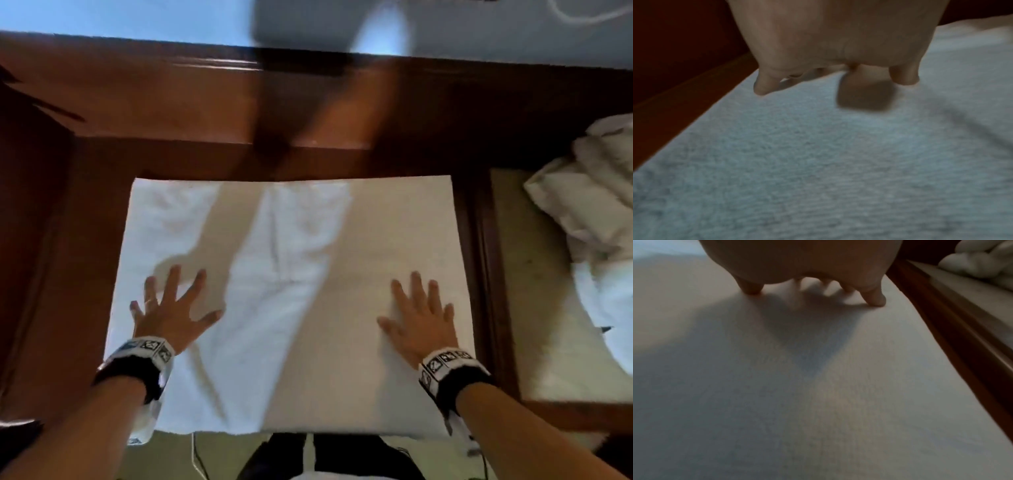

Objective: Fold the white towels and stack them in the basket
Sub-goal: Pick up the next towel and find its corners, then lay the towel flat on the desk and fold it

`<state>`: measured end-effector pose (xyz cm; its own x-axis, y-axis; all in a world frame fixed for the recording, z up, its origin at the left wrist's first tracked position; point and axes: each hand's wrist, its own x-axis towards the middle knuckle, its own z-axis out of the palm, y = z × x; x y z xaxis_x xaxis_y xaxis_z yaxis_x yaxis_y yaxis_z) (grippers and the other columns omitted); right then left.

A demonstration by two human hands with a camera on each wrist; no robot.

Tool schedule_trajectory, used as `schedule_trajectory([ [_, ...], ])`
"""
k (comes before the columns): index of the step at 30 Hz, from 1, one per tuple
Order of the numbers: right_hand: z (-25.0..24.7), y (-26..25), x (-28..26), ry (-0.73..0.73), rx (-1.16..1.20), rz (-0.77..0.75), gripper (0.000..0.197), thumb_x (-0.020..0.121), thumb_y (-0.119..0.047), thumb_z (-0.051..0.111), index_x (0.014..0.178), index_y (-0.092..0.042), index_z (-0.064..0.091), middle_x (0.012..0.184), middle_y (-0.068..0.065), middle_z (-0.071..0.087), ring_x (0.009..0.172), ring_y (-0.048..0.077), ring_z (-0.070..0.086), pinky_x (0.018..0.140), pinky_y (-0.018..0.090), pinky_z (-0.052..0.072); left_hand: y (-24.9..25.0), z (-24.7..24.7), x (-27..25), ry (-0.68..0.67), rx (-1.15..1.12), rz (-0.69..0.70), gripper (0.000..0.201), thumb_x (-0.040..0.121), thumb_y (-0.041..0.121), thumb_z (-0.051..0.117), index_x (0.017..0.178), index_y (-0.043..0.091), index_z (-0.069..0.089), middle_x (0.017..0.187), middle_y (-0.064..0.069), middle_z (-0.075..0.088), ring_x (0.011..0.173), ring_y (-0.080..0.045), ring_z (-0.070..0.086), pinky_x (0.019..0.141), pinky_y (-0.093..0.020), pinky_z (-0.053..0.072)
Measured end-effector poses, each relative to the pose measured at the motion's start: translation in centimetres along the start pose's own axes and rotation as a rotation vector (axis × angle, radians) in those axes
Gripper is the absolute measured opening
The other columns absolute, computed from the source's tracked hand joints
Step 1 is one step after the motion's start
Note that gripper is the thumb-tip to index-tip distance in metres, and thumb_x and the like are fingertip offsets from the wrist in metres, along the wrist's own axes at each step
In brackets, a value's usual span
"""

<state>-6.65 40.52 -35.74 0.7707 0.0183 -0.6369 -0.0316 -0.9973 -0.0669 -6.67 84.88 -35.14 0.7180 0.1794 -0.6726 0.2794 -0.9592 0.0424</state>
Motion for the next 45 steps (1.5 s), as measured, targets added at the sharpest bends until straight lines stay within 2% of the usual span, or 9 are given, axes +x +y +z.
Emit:
schedule_trajectory([
  [2, 0.6, 0.1, -0.1, -0.045, -0.025, 0.016, 0.077, 0.090, -0.075, 0.016, 0.147, -0.044, -0.028, 0.156, -0.003, -0.039, 0.147, 0.035, -0.026, 0.116, 0.065, 0.004, -0.5, 0.1, 0.3, -0.021, -0.011, -0.022, 0.094, 0.071, 0.097, 0.031, 0.137, 0.067, -0.028, 0.159, 0.017, -0.036, 0.152, -0.037, -0.013, 0.115, -0.069, 0.015],
  [5, -1.1, 0.0, 2.4, -0.008, -0.026, 0.019, 0.079, 0.089, -0.077, 0.019, 0.148, -0.046, -0.023, 0.157, -0.005, -0.036, 0.147, 0.036, -0.024, 0.114, 0.070, 0.004, -0.8, -1.5, 3.2, 0.014, 0.022, 0.015, 0.096, 0.062, 0.100, 0.025, 0.133, 0.069, -0.032, 0.161, 0.016, -0.031, 0.151, -0.041, -0.009, 0.112, -0.071, 0.020],
  [11, -4.8, -0.3, 8.7, 0.072, 0.010, 0.048, 0.082, 0.089, -0.075, 0.033, 0.153, -0.043, -0.008, 0.162, -0.006, -0.023, 0.150, 0.034, -0.016, 0.114, 0.068, 0.008, 0.6, -6.4, 9.4, 0.079, 0.039, 0.118, 0.099, 0.077, 0.080, 0.055, 0.154, 0.053, -0.001, 0.167, 0.010, -0.015, 0.153, -0.037, -0.006, 0.116, -0.069, 0.014],
  [16, -2.5, -1.0, 3.9, 0.038, 0.065, 0.074, 0.080, 0.094, -0.067, 0.035, 0.156, -0.037, -0.005, 0.162, 0.002, -0.025, 0.150, 0.030, -0.018, 0.118, 0.063, 0.007, 0.7, -2.3, 3.8, 0.042, 0.006, 0.157, 0.095, 0.082, 0.076, 0.054, 0.156, 0.051, -0.001, 0.167, 0.010, -0.018, 0.154, -0.025, -0.010, 0.118, -0.068, 0.009],
  [21, 2.7, -0.7, -3.7, -0.088, 0.085, 0.087, 0.078, 0.090, -0.076, 0.021, 0.147, -0.049, -0.025, 0.152, -0.007, -0.044, 0.145, 0.031, -0.031, 0.115, 0.069, 0.004, -1.0, 3.5, -2.9, -0.028, 0.017, 0.086, 0.092, 0.077, 0.090, 0.023, 0.144, 0.056, -0.030, 0.152, 0.010, -0.046, 0.150, -0.044, -0.015, 0.114, -0.075, 0.009],
  [29, -2.3, -0.5, 4.7, -0.021, 0.062, 0.092, 0.083, 0.088, -0.077, 0.033, 0.149, -0.050, -0.016, 0.158, -0.008, -0.035, 0.148, 0.032, -0.024, 0.113, 0.071, 0.002, 0.5, -1.4, 4.6, 0.003, 0.044, 0.105, 0.095, 0.073, 0.093, 0.029, 0.144, 0.061, -0.026, 0.159, 0.015, -0.036, 0.151, -0.041, -0.017, 0.113, -0.076, 0.007],
  [34, -3.3, -1.5, 4.3, 0.022, 0.048, 0.102, 0.081, 0.092, -0.071, 0.035, 0.155, -0.041, -0.007, 0.160, 0.001, -0.030, 0.148, 0.031, -0.023, 0.116, 0.067, 0.002, 0.7, -1.6, 2.9, 0.063, -0.018, 0.149, 0.100, 0.075, 0.088, 0.034, 0.152, 0.051, -0.016, 0.165, 0.010, -0.023, 0.154, -0.033, -0.009, 0.115, -0.073, 0.011],
  [40, 2.8, -1.0, -4.3, -0.148, 0.040, 0.077, 0.087, 0.086, -0.081, 0.021, 0.146, -0.044, -0.030, 0.149, -0.001, -0.049, 0.143, 0.039, -0.032, 0.111, 0.074, 0.009, -1.3, 4.1, -3.7, -0.107, 0.030, 0.093, 0.105, 0.063, 0.101, 0.006, 0.144, 0.049, -0.035, 0.152, 0.008, -0.049, 0.150, -0.040, -0.022, 0.111, -0.077, 0.009],
  [45, 0.5, -1.2, 0.5, -0.079, 0.031, 0.083, 0.090, 0.083, -0.083, 0.027, 0.144, -0.049, -0.029, 0.150, -0.005, -0.047, 0.143, 0.037, -0.033, 0.108, 0.077, 0.005, -0.9, 1.4, 0.9, -0.036, 0.091, 0.107, 0.105, 0.064, 0.103, 0.013, 0.142, 0.053, -0.036, 0.149, 0.013, -0.051, 0.150, -0.039, -0.022, 0.110, -0.079, 0.009],
])
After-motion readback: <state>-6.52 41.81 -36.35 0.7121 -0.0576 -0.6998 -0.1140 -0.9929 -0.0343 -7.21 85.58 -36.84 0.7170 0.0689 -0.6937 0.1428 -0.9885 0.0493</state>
